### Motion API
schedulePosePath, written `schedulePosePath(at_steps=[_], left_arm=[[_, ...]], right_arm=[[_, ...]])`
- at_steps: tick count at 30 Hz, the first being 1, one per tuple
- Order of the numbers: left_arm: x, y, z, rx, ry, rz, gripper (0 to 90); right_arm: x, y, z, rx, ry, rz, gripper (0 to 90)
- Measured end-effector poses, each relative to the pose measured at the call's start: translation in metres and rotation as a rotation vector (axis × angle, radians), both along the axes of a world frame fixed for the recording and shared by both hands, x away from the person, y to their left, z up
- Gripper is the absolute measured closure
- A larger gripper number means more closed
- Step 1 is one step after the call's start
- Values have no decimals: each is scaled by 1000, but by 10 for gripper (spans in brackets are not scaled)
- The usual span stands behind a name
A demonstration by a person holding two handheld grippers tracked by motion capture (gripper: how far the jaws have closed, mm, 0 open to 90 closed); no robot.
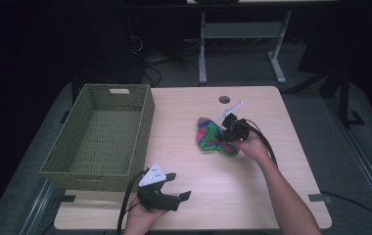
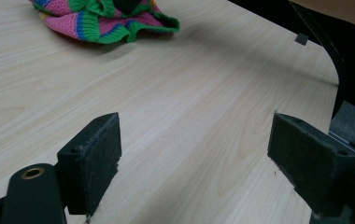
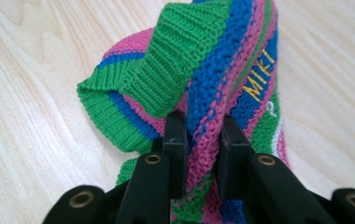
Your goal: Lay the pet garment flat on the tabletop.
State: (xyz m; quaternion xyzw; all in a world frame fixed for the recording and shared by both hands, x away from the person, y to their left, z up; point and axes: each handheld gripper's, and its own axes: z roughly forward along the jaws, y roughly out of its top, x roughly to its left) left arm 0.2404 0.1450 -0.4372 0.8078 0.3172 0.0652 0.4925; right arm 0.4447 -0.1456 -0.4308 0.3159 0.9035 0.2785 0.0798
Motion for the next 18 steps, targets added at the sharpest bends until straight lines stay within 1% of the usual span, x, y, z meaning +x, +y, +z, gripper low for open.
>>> schedulePosePath(at_steps=[3, 6, 7, 11, 13, 16, 17, 18], left_arm=[[0, 0, 0, -1, 2, 0, 170], [0, 0, 0, 0, 1, -2, 170], [0, 0, 0, 0, 2, 0, 170], [0, 0, 0, -2, 0, -1, 170], [0, 0, 0, 1, -1, -2, 170], [0, 0, 0, 1, -1, 0, 170], [-1, 0, 0, -3, 3, 3, 170], [0, 0, 0, 0, -2, 1, 170]], right_arm=[[0, -2, 5, 13, -6, -5, 764], [0, -3, 8, 11, -11, -3, 765], [0, -4, 11, 16, -15, -4, 766], [-1, -6, 15, 23, -20, -2, 766], [-3, -7, 20, 23, -29, 4, 767], [-3, -9, 24, 37, -31, 6, 767], [-4, -11, 27, 40, -38, 4, 767], [-5, -11, 28, 42, -41, 2, 767]])
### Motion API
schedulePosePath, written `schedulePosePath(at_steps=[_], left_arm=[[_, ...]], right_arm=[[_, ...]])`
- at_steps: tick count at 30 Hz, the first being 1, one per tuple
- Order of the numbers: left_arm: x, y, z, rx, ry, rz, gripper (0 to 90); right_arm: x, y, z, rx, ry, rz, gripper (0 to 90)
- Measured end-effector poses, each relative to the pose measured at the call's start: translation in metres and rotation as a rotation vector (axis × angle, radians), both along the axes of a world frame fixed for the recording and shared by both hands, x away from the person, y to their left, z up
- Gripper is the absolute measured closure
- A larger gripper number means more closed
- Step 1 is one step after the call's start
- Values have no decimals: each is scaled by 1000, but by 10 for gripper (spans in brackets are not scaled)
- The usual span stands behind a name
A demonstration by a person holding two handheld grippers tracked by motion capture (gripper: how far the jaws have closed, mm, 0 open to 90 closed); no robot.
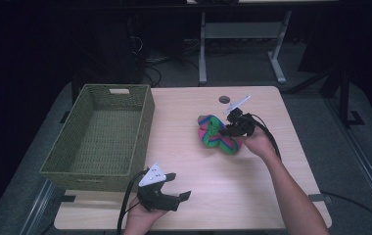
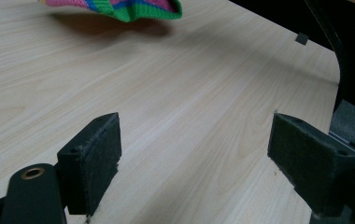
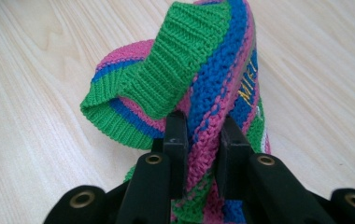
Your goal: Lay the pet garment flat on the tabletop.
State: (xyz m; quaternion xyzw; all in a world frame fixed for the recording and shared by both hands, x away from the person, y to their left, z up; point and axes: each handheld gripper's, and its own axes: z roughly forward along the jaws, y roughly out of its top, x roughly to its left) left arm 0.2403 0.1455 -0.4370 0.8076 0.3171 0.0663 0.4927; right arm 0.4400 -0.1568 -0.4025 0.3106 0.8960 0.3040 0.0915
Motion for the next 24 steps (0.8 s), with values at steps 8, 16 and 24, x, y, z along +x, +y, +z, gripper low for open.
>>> schedulePosePath(at_steps=[8, 16, 24], left_arm=[[0, 0, 0, -1, 2, 3, 171], [0, 1, 0, 3, -3, 0, 170], [0, 1, 1, 3, -3, 1, 170]], right_arm=[[-4, -8, 7, 11, 0, 6, 767], [-14, -13, 18, 34, -12, 30, 767], [-26, -16, 29, 63, -17, 56, 767]])
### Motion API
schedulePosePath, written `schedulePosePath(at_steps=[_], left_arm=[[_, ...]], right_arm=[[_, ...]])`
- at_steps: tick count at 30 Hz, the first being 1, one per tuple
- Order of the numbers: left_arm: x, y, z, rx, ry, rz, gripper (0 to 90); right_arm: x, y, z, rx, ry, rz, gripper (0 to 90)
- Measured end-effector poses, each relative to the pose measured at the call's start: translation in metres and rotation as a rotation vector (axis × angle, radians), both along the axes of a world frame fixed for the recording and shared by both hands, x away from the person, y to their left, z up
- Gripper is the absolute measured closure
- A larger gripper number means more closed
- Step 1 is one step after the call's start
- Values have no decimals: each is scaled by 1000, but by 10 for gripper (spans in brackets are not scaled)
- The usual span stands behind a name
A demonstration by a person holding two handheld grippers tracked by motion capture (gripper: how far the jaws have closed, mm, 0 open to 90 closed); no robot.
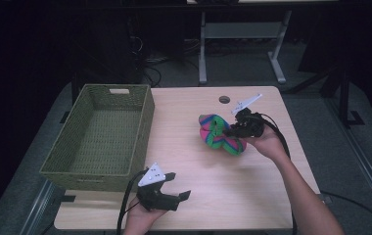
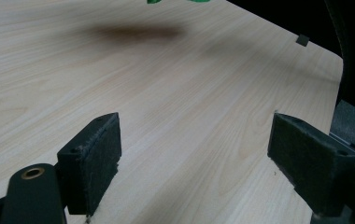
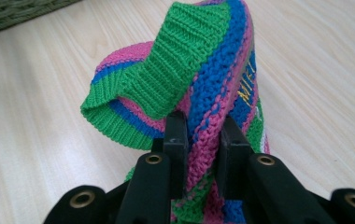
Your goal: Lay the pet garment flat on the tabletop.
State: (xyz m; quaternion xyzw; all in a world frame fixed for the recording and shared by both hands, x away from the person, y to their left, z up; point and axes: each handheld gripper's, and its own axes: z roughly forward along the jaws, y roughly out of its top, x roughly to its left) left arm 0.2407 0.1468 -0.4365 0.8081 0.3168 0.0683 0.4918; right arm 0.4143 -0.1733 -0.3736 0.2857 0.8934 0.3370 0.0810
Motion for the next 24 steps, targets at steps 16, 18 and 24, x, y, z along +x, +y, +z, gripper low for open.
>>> schedulePosePath(at_steps=[16, 18, 24], left_arm=[[0, 1, 0, -6, -2, 10, 170], [0, 1, 0, -10, -1, 12, 170], [-1, 1, 1, -26, -2, 19, 170]], right_arm=[[-35, -15, 15, 15, -50, 63, 767], [-39, -16, 16, 20, -53, 66, 767], [-52, -15, 18, 18, -69, 90, 767]])
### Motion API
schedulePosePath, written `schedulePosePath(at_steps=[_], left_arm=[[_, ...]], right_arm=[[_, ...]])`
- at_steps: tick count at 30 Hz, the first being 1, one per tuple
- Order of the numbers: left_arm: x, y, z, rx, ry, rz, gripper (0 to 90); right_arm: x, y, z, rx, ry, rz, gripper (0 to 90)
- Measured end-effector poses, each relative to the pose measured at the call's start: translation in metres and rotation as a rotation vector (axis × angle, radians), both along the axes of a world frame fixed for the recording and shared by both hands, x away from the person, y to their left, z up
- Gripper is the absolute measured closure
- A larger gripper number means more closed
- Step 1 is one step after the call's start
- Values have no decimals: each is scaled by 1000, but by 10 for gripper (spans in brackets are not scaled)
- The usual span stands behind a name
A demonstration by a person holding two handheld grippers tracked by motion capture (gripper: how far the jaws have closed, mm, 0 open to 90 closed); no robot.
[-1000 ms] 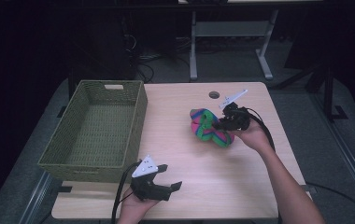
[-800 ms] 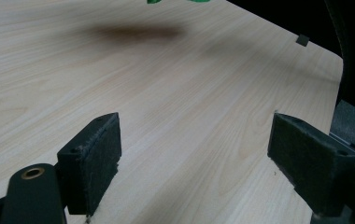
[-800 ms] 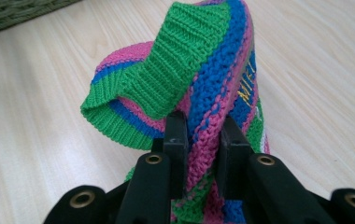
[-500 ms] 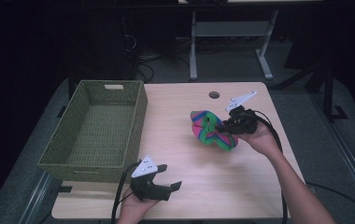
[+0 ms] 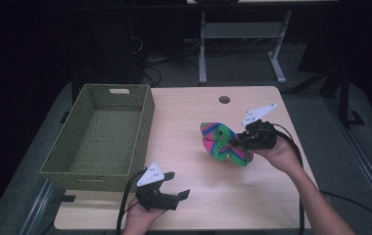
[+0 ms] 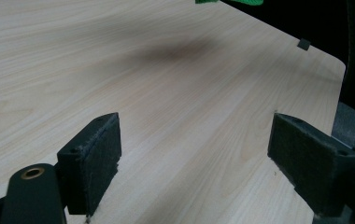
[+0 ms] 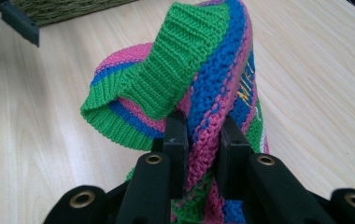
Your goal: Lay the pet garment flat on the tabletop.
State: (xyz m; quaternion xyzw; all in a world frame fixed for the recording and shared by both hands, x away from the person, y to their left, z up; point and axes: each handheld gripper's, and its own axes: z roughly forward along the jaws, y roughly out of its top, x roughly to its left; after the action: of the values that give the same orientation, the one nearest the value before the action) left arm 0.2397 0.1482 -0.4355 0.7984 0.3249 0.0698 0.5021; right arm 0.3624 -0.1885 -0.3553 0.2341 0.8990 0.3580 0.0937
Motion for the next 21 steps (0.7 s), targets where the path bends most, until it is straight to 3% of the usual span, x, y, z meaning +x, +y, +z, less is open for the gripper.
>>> schedulePosePath(at_steps=[13, 21], left_arm=[[0, -1, -1, 8, 2, -7, 170], [-1, 0, 0, -5, -6, -1, 170]], right_arm=[[-21, 1, -19, -25, 21, 40, 766], [-31, 2, -23, -11, 23, 55, 766]])
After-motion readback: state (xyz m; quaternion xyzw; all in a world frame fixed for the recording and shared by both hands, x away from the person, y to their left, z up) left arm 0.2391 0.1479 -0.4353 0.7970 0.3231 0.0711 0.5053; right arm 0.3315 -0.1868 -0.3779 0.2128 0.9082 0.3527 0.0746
